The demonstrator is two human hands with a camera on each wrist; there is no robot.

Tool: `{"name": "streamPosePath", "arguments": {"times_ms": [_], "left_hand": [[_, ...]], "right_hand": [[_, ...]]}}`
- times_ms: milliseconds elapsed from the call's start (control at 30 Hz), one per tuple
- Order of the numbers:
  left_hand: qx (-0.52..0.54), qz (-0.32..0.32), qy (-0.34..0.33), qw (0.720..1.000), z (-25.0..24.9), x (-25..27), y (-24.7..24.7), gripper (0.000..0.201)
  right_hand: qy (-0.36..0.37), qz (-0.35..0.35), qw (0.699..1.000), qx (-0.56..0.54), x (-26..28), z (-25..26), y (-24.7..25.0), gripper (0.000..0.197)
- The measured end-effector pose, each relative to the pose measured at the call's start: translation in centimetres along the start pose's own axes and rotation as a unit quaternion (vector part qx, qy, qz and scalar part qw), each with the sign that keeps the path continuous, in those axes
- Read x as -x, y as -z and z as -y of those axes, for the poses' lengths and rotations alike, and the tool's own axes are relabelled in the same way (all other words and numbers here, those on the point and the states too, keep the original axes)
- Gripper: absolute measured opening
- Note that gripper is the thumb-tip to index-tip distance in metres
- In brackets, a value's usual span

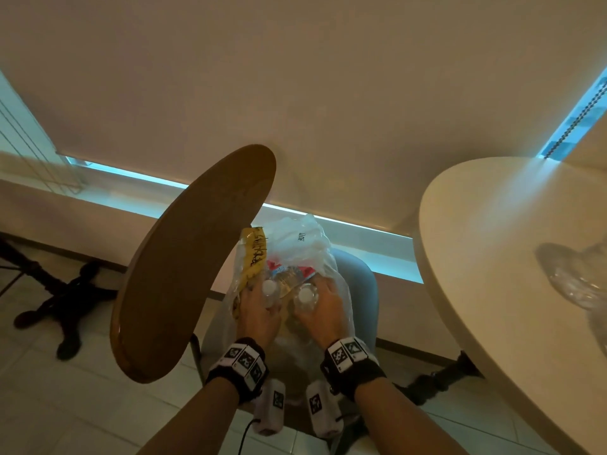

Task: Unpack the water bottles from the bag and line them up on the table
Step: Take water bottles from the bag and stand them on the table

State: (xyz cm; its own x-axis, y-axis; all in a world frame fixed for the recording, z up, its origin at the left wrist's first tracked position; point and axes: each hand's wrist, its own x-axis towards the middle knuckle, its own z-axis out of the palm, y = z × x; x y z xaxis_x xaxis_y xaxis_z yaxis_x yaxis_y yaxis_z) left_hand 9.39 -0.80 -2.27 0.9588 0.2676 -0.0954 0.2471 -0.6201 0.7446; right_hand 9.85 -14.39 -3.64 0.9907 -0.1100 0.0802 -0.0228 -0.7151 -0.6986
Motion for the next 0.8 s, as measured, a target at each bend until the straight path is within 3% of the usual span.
{"name": "streamPosePath", "arguments": {"times_ms": [100, 267, 367, 633, 800], "left_hand": [[0.019, 0.007, -0.030, 0.999, -0.1, 2.0, 1.0, 0.076], [0.064, 0.005, -0.093, 0.994, -1.9, 5.9, 4.1, 0.052], [0.080, 0.005, -0.153, 0.985, -4.1, 8.1, 6.6, 0.053], [0.108, -0.040, -0.336, 0.935, -15.8, 13.3, 14.9, 0.061], [0.175, 0.014, -0.401, 0.899, -23.5, 15.2, 17.8, 0.064]], "right_hand": [[-0.003, 0.005, 0.999, -0.034, 2.4, 0.4, 1.5, 0.058], [0.020, 0.018, 0.997, -0.072, 7.4, 2.9, 6.5, 0.044], [0.058, -0.029, 0.993, -0.102, 10.9, 4.6, 10.7, 0.043], [0.117, -0.148, 0.976, -0.109, 17.5, 11.8, 25.6, 0.045], [0.148, -0.208, 0.960, -0.117, 19.5, 15.1, 34.1, 0.046]]}}
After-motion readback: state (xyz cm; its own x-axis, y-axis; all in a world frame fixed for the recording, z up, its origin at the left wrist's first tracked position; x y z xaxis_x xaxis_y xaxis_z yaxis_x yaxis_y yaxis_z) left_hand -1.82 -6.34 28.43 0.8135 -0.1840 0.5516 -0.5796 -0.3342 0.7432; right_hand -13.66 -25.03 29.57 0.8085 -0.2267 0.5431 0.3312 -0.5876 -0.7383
